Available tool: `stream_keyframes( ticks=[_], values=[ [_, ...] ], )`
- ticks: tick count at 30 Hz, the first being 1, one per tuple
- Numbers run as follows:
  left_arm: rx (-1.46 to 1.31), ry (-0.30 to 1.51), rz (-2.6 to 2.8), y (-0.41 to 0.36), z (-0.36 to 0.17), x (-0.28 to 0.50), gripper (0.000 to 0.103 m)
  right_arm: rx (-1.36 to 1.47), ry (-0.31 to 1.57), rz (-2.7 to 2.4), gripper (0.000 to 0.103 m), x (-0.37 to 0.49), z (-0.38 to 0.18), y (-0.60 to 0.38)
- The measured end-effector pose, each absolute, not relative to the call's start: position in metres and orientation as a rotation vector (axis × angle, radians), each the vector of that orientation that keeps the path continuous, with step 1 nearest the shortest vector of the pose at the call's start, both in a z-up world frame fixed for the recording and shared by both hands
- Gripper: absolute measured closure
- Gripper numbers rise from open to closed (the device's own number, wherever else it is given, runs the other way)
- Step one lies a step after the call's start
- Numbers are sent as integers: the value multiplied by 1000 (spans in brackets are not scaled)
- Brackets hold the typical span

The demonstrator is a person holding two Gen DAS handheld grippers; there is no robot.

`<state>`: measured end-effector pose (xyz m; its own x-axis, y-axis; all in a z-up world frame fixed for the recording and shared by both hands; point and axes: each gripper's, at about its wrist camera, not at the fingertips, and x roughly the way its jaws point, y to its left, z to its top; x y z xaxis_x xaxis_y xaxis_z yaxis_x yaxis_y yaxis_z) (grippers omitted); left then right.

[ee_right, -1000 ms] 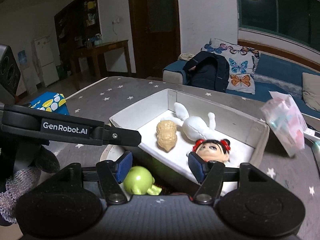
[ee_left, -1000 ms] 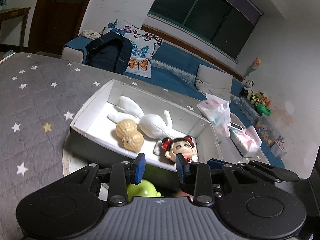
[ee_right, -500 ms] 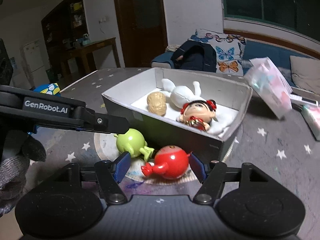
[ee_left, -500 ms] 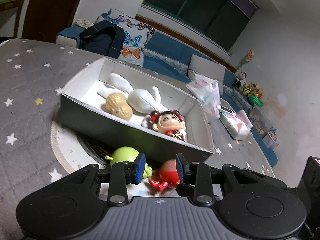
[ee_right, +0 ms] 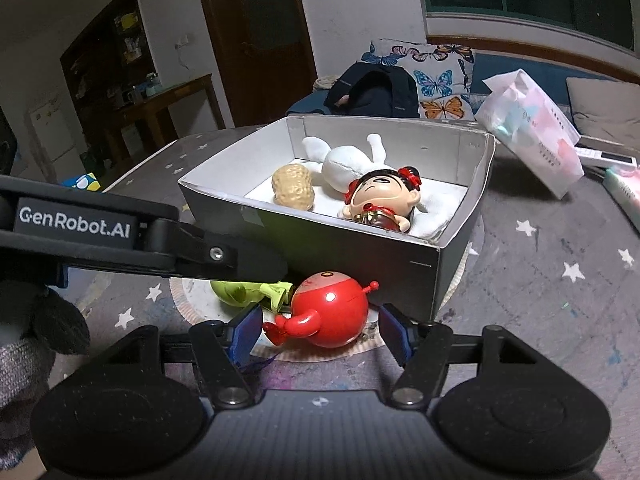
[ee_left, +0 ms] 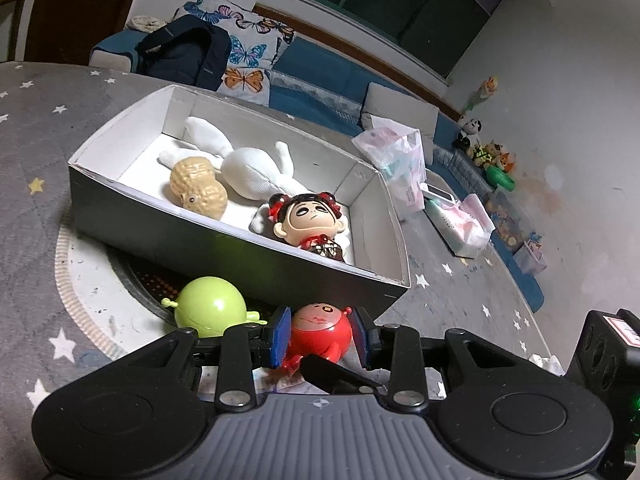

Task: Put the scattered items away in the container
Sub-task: 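Close the left tool on the red round toy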

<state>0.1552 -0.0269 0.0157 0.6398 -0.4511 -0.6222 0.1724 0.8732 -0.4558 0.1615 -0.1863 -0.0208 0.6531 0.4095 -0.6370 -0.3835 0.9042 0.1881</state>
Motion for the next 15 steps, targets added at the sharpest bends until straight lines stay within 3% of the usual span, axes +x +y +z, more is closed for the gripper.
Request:
stream_keyframes(
  ticks=[8, 15],
  values=[
    [-377, 830, -364, -34, 9, 165, 67, 59, 751, 451, 38, 165, -28, -185],
    [-381, 849, -362, -37, 4, 172, 67, 77, 760, 447, 44, 168, -32, -186]
  ],
)
